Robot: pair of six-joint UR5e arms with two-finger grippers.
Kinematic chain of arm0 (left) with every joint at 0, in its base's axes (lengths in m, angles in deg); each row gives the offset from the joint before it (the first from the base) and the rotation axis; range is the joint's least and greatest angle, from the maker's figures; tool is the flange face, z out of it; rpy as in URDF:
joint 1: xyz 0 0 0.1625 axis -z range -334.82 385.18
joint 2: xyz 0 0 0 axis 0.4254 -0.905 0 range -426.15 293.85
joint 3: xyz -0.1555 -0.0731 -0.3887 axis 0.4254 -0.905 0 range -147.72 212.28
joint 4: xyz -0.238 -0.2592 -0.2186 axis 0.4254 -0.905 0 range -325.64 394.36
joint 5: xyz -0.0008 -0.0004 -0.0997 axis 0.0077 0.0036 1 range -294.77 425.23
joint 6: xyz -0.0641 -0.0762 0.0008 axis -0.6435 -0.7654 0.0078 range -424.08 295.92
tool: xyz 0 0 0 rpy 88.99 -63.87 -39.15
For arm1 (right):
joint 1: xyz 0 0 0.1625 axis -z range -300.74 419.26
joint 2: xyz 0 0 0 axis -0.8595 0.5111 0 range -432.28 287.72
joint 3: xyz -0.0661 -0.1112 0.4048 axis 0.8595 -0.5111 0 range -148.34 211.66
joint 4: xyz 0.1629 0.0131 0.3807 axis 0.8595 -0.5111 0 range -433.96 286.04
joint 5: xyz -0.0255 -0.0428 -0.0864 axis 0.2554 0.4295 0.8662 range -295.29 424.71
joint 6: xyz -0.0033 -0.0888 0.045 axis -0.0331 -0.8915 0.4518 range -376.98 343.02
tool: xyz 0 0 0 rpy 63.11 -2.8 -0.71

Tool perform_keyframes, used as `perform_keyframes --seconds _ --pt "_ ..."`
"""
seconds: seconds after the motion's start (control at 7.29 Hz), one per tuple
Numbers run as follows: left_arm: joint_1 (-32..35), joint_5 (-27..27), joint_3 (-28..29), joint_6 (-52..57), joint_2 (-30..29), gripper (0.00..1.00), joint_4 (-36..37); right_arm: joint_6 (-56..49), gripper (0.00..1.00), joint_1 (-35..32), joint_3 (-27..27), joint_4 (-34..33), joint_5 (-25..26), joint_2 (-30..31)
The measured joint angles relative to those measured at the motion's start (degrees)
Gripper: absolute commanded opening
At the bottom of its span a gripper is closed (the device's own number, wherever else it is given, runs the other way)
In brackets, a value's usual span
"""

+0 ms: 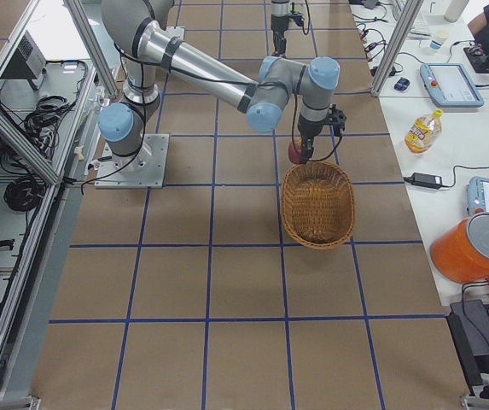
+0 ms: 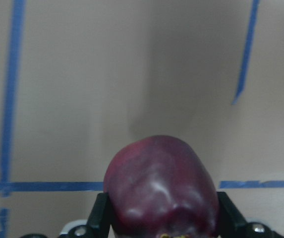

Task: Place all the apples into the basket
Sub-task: 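Carry red apple to basket with right while left carries purple apple, then grasp purple apple with right gripper while left grasps green apple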

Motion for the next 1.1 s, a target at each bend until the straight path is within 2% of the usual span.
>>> perform_keyframes --seconds 0.14,0.27,0.41,0.55,0.69,0.82,1.1 --pt "1.9 -1.1 0.4 -2.4 -1.3 0.2 1.1 -4.9 0.0 3.5 -0.6 -4.5 1.6 -3.4" --pt "3.3 -1.7 0.7 -3.3 -2.2 0.42 1.7 -7.7 0.0 5.8 -1.7 -8.6 2.3 -7.2" --pt "4.3 -1.9 0.9 -3.6 -2.9 0.93 2.5 -9.1 0.0 6.9 -3.3 -10.7 2.5 -10.3" --pt "5.2 -2.0 1.0 -4.2 -3.9 1.0 4.1 -9.6 0.0 7.4 -5.1 -11.6 2.5 -13.0" --pt "6.0 -2.0 1.0 -5.2 -4.9 1.0 5.6 -9.5 0.53 7.6 -6.4 -11.9 2.5 -14.9" --pt "6.4 -2.1 1.1 -5.9 -5.6 1.0 6.5 -9.2 1.0 7.6 -7.0 -12.1 2.3 -16.0" --pt "6.1 -4.9 4.2 -4.5 -4.1 1.0 2.7 -9.0 1.0 7.6 -7.3 -12.2 1.7 -16.5"
